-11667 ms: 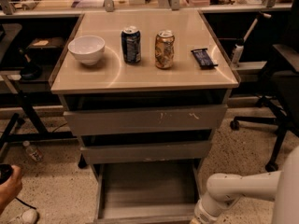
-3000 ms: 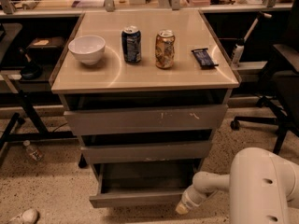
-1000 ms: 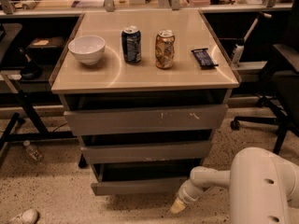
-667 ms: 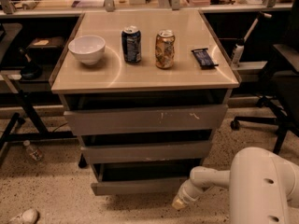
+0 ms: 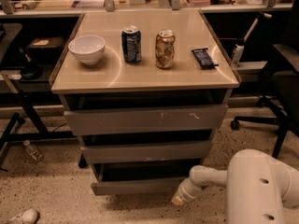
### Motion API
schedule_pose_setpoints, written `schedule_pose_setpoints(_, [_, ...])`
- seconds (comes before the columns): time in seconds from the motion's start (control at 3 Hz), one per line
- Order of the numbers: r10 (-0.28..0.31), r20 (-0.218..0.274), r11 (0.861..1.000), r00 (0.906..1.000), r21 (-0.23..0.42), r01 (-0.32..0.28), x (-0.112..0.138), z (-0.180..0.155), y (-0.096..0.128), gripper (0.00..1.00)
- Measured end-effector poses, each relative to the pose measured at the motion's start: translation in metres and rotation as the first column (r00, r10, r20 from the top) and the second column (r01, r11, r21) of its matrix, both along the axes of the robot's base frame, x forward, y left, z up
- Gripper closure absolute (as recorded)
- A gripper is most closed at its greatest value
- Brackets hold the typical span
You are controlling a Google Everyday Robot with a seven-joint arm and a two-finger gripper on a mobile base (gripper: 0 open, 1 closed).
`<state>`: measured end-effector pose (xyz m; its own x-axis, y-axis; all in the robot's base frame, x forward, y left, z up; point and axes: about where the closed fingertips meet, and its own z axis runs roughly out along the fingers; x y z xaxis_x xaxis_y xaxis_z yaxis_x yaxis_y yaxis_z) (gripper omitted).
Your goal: Close bottom drawer
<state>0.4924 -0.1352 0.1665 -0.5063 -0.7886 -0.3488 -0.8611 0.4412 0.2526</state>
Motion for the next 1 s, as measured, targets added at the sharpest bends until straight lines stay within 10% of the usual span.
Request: schedule_pose_setpoints(1.0, [-0.003, 0.089, 0.999, 0.9960, -0.052, 0.007, 0.053, -0.029, 0.000, 1.00])
